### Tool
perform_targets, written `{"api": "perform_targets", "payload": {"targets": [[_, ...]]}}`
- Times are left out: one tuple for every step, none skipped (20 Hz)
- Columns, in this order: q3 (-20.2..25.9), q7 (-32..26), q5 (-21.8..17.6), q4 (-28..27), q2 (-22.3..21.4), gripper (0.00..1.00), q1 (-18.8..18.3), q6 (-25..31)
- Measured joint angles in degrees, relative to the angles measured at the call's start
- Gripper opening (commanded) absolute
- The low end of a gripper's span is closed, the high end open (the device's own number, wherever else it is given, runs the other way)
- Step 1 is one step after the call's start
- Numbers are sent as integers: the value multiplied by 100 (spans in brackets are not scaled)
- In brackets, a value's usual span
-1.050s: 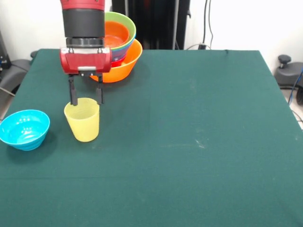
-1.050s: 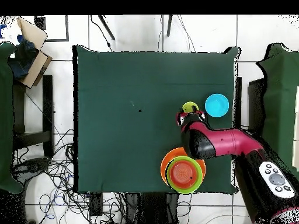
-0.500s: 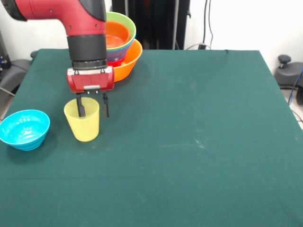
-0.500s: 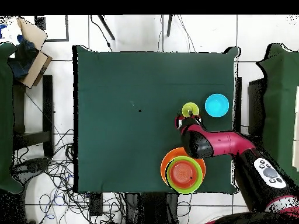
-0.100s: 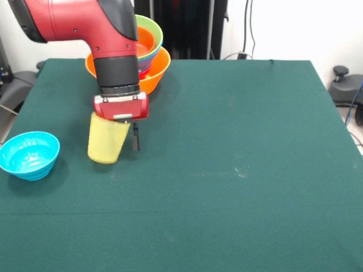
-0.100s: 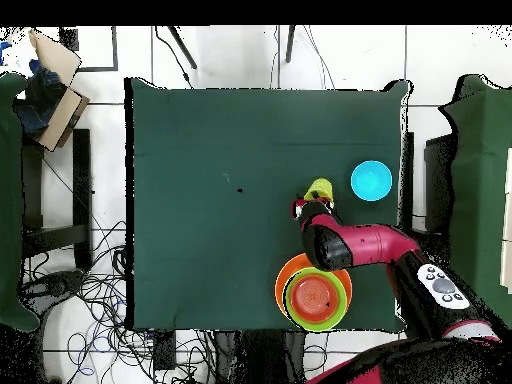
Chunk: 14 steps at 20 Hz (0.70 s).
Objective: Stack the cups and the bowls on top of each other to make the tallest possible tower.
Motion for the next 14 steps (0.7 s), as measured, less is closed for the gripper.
{"api": "perform_targets", "payload": {"targets": [[-13,0,-2,-18,-8,0,15,-30],[-23,0,-2,-30,-12,0,24,-39],[-29,0,-2,-30,-37,0,27,-42],[-36,-1,-2,-31,-62,0,30,-44],[-43,-1,-1,-32,-87,0,32,-47],[-51,0,2,-34,-161,0,27,-43],[-51,0,11,-22,-329,0,12,-23],[-51,1,24,-12,-378,0,7,-7],[-49,1,37,1,-431,0,-1,10],[-47,0,50,13,-483,0,-8,27],[-3,1,138,105,-704,0,-69,139],[21,1,167,139,-771,0,-96,179],[49,0,199,175,-839,0,-128,223],[112,1,283,254,-980,0,-201,344]]}}
